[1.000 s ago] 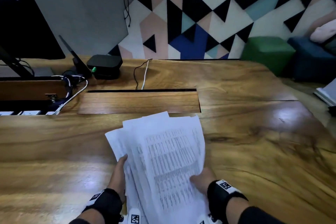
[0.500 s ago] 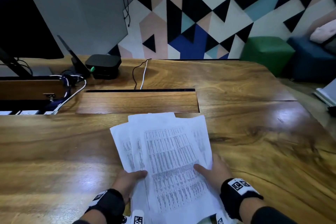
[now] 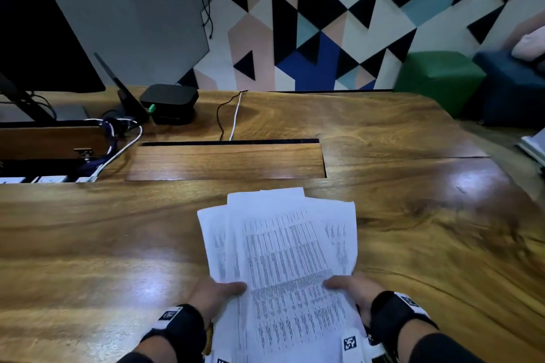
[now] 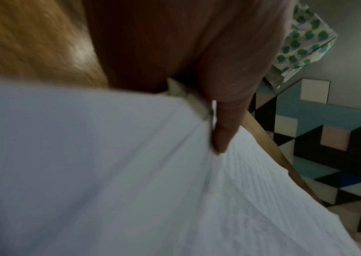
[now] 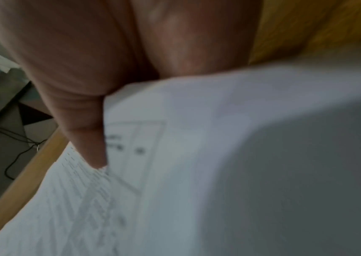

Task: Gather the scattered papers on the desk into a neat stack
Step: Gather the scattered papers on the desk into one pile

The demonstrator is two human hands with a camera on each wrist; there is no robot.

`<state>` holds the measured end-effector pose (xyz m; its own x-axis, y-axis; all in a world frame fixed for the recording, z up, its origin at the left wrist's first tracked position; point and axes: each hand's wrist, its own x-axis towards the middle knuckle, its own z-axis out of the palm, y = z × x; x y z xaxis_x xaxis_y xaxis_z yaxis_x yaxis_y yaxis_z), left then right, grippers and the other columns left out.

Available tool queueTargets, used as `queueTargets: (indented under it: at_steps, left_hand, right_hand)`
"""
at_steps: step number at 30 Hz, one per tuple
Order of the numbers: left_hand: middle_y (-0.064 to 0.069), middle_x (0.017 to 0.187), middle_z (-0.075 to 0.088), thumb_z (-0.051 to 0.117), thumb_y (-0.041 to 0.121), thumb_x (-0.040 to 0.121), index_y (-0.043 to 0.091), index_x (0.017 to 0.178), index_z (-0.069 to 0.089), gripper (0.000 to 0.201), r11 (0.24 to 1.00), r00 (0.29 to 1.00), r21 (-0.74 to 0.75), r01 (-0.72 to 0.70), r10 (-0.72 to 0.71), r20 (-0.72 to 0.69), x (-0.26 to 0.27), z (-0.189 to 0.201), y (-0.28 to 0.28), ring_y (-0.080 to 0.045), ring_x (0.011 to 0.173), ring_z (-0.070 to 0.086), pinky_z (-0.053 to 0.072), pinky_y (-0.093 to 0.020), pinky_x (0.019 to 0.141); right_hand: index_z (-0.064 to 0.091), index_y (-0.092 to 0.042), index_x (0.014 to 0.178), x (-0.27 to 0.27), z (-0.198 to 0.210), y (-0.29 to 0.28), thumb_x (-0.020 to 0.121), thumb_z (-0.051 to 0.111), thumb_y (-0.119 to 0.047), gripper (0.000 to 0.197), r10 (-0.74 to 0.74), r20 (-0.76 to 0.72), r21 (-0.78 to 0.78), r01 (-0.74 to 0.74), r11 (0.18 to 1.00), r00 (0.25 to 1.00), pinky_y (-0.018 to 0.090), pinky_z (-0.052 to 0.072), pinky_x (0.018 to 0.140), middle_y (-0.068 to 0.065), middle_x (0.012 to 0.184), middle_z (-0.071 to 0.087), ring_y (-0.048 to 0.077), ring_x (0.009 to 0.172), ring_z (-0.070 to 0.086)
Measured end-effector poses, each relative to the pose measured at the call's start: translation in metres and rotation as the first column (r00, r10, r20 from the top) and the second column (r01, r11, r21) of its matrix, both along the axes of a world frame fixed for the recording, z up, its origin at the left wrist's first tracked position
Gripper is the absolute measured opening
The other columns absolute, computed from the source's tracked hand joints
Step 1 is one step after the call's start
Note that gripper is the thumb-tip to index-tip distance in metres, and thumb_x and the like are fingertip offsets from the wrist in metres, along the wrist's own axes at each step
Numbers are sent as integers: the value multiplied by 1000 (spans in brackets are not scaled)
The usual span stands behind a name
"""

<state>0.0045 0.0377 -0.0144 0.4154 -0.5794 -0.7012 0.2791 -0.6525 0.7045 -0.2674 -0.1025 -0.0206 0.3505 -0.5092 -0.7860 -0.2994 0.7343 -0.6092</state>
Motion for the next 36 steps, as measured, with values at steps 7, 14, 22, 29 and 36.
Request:
queueTargets:
  at_steps: [7, 14, 22, 29, 36]
  left_hand:
    - [-17, 92, 79, 76, -1, 77, -2, 106, 71, 29, 999, 994, 3, 49, -49, 98, -6, 24, -25, -35, 82, 76, 62, -45, 78]
    - [-24, 94, 78, 71, -5, 83, -4, 105, 69, 22, 1000, 1000, 20, 12, -12, 20, -1, 35, -26, -43, 86, 75, 60, -54, 79]
    - [-27, 94, 77, 72, -7, 80, -7, 104, 67, 25, 999, 999, 50, -19, 22, -46, -6, 19, -17, -45, 85, 74, 61, -54, 76]
    - [-24, 107, 76, 77, -2, 75, -5, 117, 66, 44, 1000, 978, 5, 30, -29, -205, -12, 15, -11, -45, 100, 72, 52, -61, 96]
    - [-32, 120, 69, 76, -5, 71, -7, 119, 67, 49, 988, 918, -149, 42, -97, -384, 3, 30, -11, -51, 116, 62, 48, -62, 101]
  right_hand:
    - [69, 3, 111, 8, 31, -8, 81, 69, -5, 31, -13, 31, 70, 11, 998, 999, 56, 56, 91, 27, 102, 76, 40, 87, 74]
    - [69, 1, 119, -17, 40, 1, 59, 90, -21, 67, -165, 318, 162, 118, 980, 934, 50, 63, 73, 29, 121, 70, 41, 92, 75]
    - [73, 1, 109, -5, 25, 7, 67, 83, -19, 48, -71, 158, -10, 73, 997, 985, 34, 59, 91, 15, 102, 78, 22, 90, 76]
    - [68, -7, 119, 0, 4, 6, 70, 88, -27, 57, -1, 23, -197, 6, 980, 1000, 36, 56, 91, 5, 111, 78, 18, 98, 74]
    - [75, -17, 117, -17, 15, -2, 58, 92, -47, 68, -48, 85, 13, 47, 999, 995, 49, 35, 119, 7, 127, 72, 28, 127, 61]
